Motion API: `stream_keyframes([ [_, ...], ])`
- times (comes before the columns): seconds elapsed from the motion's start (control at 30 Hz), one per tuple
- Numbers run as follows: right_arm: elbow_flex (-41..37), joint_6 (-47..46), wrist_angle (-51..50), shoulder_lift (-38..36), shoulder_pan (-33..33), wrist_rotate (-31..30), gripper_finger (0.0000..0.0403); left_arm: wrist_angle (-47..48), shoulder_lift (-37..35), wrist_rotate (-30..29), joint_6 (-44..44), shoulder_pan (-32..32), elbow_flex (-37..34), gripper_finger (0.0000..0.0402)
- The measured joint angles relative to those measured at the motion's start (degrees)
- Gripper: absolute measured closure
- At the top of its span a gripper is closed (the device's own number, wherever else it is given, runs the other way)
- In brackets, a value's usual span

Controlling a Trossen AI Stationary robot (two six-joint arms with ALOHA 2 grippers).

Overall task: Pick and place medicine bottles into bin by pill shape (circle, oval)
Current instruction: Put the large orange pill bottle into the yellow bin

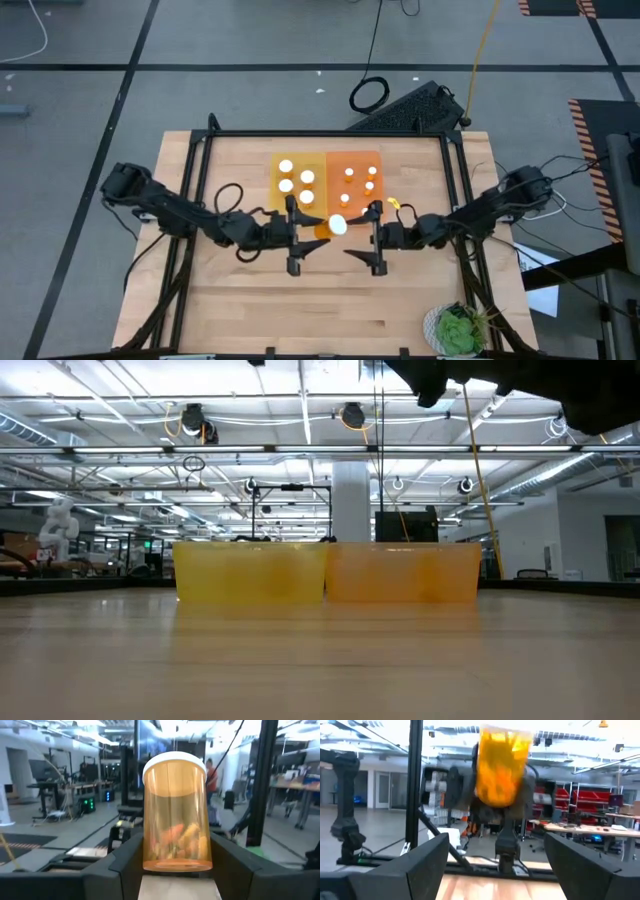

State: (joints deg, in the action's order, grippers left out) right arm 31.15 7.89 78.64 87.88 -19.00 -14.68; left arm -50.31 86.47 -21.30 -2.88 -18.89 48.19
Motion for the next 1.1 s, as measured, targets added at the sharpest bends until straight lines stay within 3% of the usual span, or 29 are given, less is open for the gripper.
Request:
stream_keyframes([
  [0.5,5.5,2.8,2.8,1.2,0.0,3.0,0.0085,-25.7,13.8,1.5,-1.6,-0.1,0.0,0.0202],
  [0.93,7.5,0.1,2.8,1.1,0.2,2.8,0.0087,-26.9,14.8,1.6,-3.5,0.2,0.0,0.0202],
  [1.1,9.1,0.1,0.2,1.1,0.2,2.8,0.0117,-26.9,14.8,2.3,-3.6,0.2,0.0,0.0202],
])
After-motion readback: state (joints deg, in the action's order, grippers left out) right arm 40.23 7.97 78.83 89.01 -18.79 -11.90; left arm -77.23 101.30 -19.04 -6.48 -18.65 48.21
